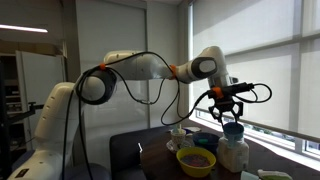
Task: Put the blue measuring cup on top of the transparent container
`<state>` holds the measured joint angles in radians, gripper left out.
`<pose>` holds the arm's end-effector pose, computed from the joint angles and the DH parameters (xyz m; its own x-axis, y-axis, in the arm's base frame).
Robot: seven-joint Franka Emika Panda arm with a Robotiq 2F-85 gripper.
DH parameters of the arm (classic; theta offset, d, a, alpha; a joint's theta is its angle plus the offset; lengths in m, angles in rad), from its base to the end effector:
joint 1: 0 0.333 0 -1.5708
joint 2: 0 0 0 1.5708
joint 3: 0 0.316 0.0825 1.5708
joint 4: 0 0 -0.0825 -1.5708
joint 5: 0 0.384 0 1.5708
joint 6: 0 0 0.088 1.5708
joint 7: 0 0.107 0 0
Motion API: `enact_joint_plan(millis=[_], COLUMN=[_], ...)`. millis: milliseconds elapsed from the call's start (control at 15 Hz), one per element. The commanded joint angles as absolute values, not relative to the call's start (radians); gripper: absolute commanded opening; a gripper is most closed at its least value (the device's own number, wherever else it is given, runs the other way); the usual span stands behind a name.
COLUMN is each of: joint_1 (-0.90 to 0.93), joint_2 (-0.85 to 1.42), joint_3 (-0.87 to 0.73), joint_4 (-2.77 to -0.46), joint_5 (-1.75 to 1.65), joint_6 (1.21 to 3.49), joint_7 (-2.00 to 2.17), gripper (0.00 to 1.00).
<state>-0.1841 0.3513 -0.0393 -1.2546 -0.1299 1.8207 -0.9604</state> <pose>0.6635 -0.1564 0.5855 0.7249 0.6889 0.0038 0.6654 -0.7017 0.2547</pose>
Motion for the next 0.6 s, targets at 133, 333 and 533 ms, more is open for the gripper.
enact_joint_plan(millis=[133,333,533], joint_1=[-0.162,-0.182,-0.168], joint_2=[0.278,0.221,0.223], joint_3=[-0.024,0.011,0.004], joint_4=[-1.257,-1.236,-1.231], joint_5=[-0.12,0.023,0.026], joint_6=[1.842,1.813,1.816], joint_7=[-0.943,-0.965,-0.959], gripper=[0.99,1.0,1.0])
